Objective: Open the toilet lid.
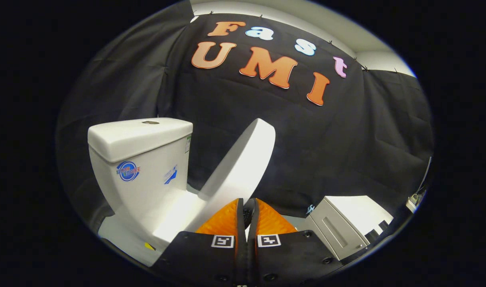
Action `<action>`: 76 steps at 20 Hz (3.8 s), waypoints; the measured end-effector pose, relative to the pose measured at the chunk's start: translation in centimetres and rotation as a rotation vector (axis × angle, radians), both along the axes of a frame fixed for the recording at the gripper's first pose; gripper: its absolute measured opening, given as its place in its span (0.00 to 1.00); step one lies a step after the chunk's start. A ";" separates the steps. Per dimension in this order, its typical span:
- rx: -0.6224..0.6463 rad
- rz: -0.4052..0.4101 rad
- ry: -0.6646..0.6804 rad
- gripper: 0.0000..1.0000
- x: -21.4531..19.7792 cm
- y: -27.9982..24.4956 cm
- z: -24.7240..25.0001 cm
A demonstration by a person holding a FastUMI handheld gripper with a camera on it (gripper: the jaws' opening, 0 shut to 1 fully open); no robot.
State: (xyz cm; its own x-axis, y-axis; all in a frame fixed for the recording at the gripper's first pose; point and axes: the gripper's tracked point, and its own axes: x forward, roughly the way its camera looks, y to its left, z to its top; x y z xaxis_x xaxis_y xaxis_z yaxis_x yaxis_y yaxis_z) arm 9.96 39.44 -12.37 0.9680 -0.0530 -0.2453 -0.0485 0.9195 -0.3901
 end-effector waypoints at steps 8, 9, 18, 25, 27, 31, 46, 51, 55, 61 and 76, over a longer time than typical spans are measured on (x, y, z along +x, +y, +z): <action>-0.083 0.041 -0.032 0.08 -0.4 4.1 0.5; -0.098 0.053 -0.038 0.08 -0.4 4.8 0.6; -0.206 0.148 -0.055 0.08 -1.2 11.7 -0.3; -0.259 0.208 -0.046 0.08 -2.0 15.9 -1.4; -0.273 0.198 -0.051 0.08 -2.0 16.4 -1.3; -0.276 0.166 -0.040 0.08 -1.6 15.7 -1.2; -0.022 0.376 -0.028 0.98 -4.2 19.3 3.0; 0.114 0.412 -0.039 0.98 -3.4 16.6 6.8; 0.143 0.369 -0.082 0.98 -1.4 11.5 10.4; 0.211 0.308 -0.111 0.98 0.6 2.6 14.4; 0.276 0.177 -0.221 0.98 -0.7 -20.7 18.8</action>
